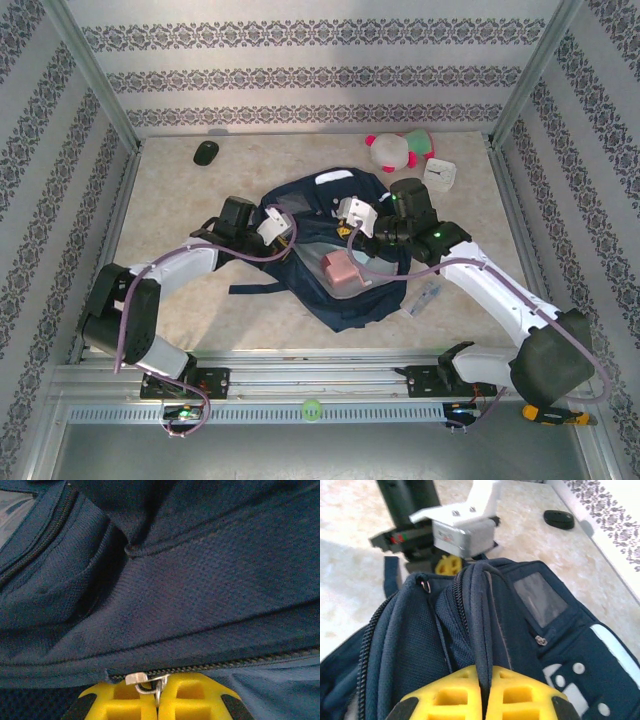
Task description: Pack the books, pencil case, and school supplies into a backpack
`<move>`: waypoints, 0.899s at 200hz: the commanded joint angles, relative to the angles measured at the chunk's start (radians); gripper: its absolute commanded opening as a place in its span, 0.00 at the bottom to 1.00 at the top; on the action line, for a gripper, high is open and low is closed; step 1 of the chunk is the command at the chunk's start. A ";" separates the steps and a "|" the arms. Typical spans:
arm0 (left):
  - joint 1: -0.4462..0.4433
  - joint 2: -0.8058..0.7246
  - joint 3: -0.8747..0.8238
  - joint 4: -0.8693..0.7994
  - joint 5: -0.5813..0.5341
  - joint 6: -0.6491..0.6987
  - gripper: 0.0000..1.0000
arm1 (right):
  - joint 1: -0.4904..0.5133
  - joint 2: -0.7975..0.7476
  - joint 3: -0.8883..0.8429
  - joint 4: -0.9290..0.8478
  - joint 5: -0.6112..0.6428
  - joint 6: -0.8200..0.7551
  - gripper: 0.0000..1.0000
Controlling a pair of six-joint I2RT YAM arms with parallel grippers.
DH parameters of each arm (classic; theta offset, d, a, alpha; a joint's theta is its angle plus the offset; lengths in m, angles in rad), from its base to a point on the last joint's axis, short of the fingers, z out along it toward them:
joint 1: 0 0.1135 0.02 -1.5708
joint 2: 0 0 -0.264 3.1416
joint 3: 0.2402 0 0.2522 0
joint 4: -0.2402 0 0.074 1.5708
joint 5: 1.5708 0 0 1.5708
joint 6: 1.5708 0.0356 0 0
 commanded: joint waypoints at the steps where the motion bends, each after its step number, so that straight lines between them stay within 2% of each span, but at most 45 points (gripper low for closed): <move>1: -0.002 -0.062 0.000 -0.030 0.125 -0.144 0.00 | 0.026 0.020 -0.016 0.104 0.076 0.019 0.00; 44: -0.027 -0.098 -0.015 -0.077 0.103 -0.278 0.00 | 0.087 0.041 -0.043 0.121 0.066 -0.031 0.00; 64: -0.027 -0.083 0.000 -0.128 0.027 -0.331 0.00 | 0.110 0.026 -0.057 0.103 0.028 -0.070 0.00; 77: -0.024 -0.068 0.024 -0.177 -0.003 -0.334 0.00 | 0.113 0.009 -0.057 0.054 0.042 -0.089 0.00; 94: -0.024 -0.039 0.073 -0.272 0.014 -0.329 0.00 | 0.112 -0.025 -0.067 -0.017 0.113 -0.116 0.00; 104: -0.024 -0.023 0.095 -0.333 0.033 -0.320 0.00 | 0.110 -0.040 -0.069 -0.075 0.152 -0.132 0.04; 116: -0.023 -0.013 0.110 -0.389 0.036 -0.323 0.00 | 0.112 -0.048 -0.060 -0.154 0.185 -0.133 0.18; 121: -0.025 -0.013 0.107 -0.401 0.036 -0.326 0.00 | 0.114 -0.051 -0.055 -0.177 0.192 -0.104 0.27; 127: -0.025 -0.014 0.098 -0.404 0.036 -0.324 0.00 | 0.115 -0.057 -0.044 -0.195 0.204 -0.036 0.44; 136: -0.024 -0.017 0.079 -0.392 0.025 -0.315 0.00 | 0.113 -0.059 -0.015 -0.217 0.218 0.140 0.56; 145: -0.025 -0.016 0.060 -0.377 -0.009 -0.309 0.00 | 0.109 -0.056 0.026 -0.265 0.216 0.307 0.62; 161: -0.027 0.008 0.055 -0.382 -0.056 -0.291 0.00 | 0.119 -0.061 0.081 -0.380 0.187 0.503 0.63; 180: -0.036 0.034 0.069 -0.423 -0.097 -0.266 0.00 | 0.212 -0.118 0.046 -0.384 0.251 0.700 0.63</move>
